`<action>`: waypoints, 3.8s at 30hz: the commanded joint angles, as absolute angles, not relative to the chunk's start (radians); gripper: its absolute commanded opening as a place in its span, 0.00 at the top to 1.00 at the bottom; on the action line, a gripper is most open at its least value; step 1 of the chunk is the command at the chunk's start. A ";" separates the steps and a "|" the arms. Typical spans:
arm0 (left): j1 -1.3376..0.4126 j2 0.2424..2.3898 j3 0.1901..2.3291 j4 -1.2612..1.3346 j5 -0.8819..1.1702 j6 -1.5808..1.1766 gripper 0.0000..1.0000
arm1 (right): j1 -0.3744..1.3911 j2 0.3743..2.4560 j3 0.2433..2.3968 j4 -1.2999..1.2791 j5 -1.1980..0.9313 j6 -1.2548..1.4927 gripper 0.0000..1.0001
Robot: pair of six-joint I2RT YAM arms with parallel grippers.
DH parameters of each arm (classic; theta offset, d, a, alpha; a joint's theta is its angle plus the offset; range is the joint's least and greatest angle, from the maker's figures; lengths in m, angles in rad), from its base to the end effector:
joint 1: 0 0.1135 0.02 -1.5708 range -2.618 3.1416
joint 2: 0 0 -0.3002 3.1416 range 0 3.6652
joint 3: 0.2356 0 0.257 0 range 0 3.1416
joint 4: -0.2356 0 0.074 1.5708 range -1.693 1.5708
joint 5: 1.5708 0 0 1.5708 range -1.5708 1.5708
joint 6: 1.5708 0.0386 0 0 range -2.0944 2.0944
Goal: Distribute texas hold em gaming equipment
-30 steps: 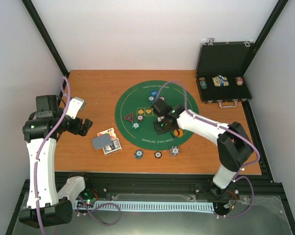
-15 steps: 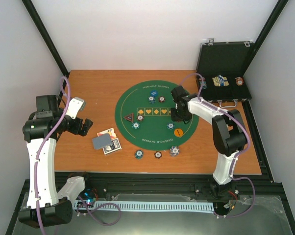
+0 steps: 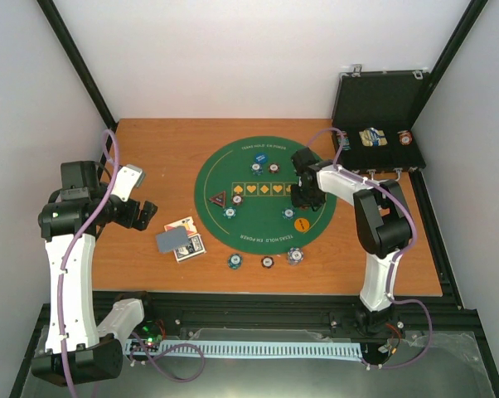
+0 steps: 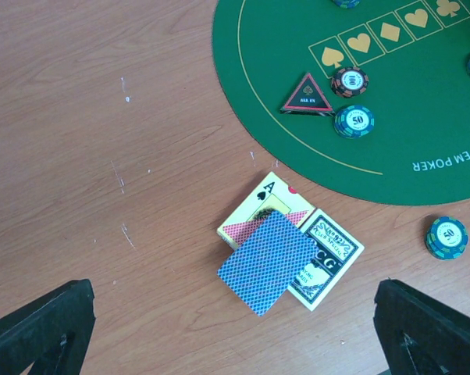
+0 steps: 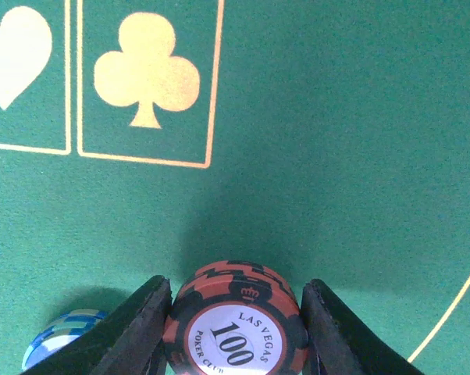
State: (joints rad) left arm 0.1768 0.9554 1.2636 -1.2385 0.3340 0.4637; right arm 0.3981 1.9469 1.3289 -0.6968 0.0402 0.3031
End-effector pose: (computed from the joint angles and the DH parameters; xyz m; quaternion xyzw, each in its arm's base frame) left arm 0.1328 0.0109 0.4030 0.1856 0.9189 -0.0520 0.3443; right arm 0.3667 0.1526 0.1879 -0.0445 0.9906 0.0251 0.1267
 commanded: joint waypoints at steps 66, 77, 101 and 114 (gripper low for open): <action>0.184 0.952 1.293 -1.224 0.366 0.449 0.00 | 0.854 1.499 0.919 -0.854 0.090 0.534 0.36; 0.185 0.950 1.294 -1.224 0.363 0.450 0.00 | 0.854 1.506 0.913 -0.851 0.084 0.529 0.46; 0.185 0.950 1.285 -1.218 0.359 0.452 0.00 | 0.854 1.486 1.015 -0.937 0.104 0.506 0.68; 0.184 0.953 1.276 -1.215 0.360 0.445 0.00 | 0.854 1.650 1.263 -0.959 0.094 0.446 0.70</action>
